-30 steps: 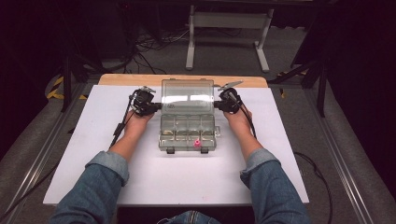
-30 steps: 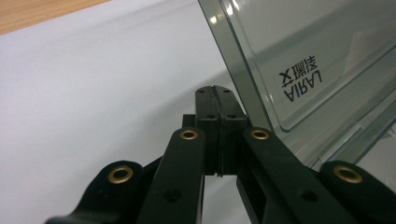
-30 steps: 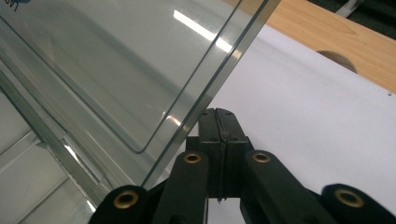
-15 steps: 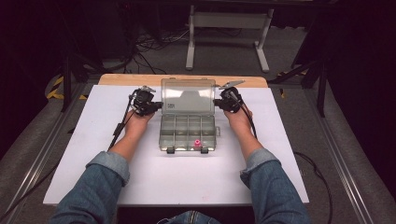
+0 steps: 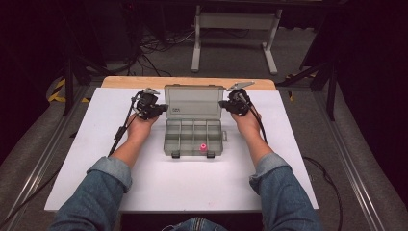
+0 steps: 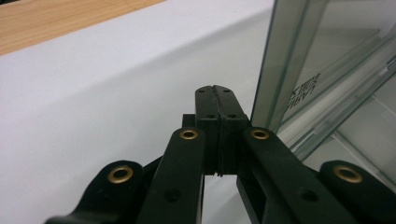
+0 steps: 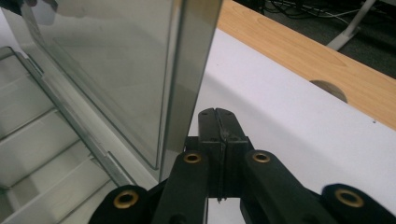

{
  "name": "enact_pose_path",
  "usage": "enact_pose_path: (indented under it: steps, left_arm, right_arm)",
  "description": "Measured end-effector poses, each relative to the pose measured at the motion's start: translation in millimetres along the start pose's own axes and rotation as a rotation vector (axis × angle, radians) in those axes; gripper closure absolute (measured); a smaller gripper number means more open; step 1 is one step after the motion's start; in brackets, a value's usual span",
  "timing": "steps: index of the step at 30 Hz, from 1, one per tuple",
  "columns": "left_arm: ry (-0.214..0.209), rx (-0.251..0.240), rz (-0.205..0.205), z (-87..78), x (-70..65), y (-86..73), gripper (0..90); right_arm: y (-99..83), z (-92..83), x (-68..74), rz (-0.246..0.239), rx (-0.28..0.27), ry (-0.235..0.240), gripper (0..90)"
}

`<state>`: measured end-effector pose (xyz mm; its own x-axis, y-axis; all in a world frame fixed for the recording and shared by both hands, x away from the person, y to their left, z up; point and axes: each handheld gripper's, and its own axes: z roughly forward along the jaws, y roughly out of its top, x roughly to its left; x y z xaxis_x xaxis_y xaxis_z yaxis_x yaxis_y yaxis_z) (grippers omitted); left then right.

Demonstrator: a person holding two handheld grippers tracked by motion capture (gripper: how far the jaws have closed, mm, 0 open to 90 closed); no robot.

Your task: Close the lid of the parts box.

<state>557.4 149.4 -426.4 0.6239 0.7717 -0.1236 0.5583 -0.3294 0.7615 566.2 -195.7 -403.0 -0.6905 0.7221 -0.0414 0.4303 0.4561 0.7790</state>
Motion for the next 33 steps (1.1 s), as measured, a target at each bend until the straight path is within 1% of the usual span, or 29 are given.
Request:
enact_pose_path:
  steps: [3, 4, 5, 6, 7, 11, 14, 15, 17, 18, 20, 24, 25, 27, 28, 29, 33]
  left_arm:
    - [-0.005, -0.005, 0.004, -3.3, -2.1, 0.8, 89.5]
    - [-0.006, -0.010, 0.011, -4.4, -1.8, 1.0, 89.6]
    - [-0.012, -0.012, 0.002, -5.1, -2.7, 0.9, 89.5]
    - [-0.014, -0.011, 0.006, -6.3, -2.8, 1.0, 89.5]
    - [-0.008, -0.012, 0.018, -7.6, -3.0, 1.3, 89.5]
    - [-0.016, -0.021, 0.027, -12.7, -4.9, 1.9, 89.5]
    - [-0.018, -0.025, 0.035, -17.4, -5.8, 1.3, 89.5]
    - [-0.012, -0.027, 0.046, -18.2, -6.1, 0.9, 89.5]
    - [-0.010, -0.020, 0.046, -19.1, -7.8, 0.1, 89.5]
    - [-0.007, -0.023, 0.052, -19.6, -8.0, -0.4, 89.5]
    - [-0.012, -0.026, 0.047, -20.8, -8.8, -1.4, 89.5]
    - [-0.019, -0.027, 0.056, -23.1, -9.2, -2.8, 89.5]
    - [-0.027, -0.024, 0.054, -24.1, -9.7, -3.2, 89.5]
    - [-0.027, -0.024, 0.066, -26.1, -9.9, -3.1, 89.4]
    - [-0.033, -0.023, 0.064, -27.0, -10.8, -3.4, 89.3]
    - [-0.035, -0.022, 0.074, -27.8, -10.8, -3.3, 89.4]
    - [-0.044, -0.016, 0.085, -32.0, -12.7, -4.1, 89.4]
  right_arm:
    - [2.0, -5.3, 1.5, -0.007, -0.012, 0.013, 90.0]
    - [2.6, -7.0, 1.9, -0.008, -0.016, 0.019, 90.0]
    - [3.2, -8.8, 2.3, -0.013, -0.020, 0.025, 90.0]
    - [3.7, -10.3, 2.7, -0.018, -0.019, 0.029, 90.0]
    - [4.2, -11.6, 3.4, -0.021, -0.021, 0.029, 90.0]
    - [6.0, -19.4, 6.0, -0.039, -0.023, 0.045, 90.0]
    - [6.3, -24.8, 6.8, -0.040, -0.030, 0.054, 90.0]
    - [6.3, -26.5, 6.9, -0.040, -0.031, 0.058, 90.0]
    - [5.8, -27.9, 7.0, -0.042, -0.031, 0.061, 90.0]
    - [5.5, -28.2, 7.2, -0.044, -0.030, 0.062, 90.0]
    - [4.7, -29.0, 7.5, -0.044, -0.032, 0.069, 90.0]
    - [3.5, -31.7, 10.3, -0.053, -0.035, 0.082, 90.0]
    - [3.4, -32.2, 11.0, -0.055, -0.035, 0.083, 90.0]
    - [3.1, -33.9, 13.3, -0.066, -0.034, 0.085, 90.0]
    - [3.0, -35.0, 14.2, -0.070, -0.035, 0.087, 90.0]
    - [2.8, -36.0, 15.0, -0.072, -0.037, 0.091, 90.0]
    - [1.9, -40.1, 18.9, -0.080, -0.030, 0.108, 90.0]
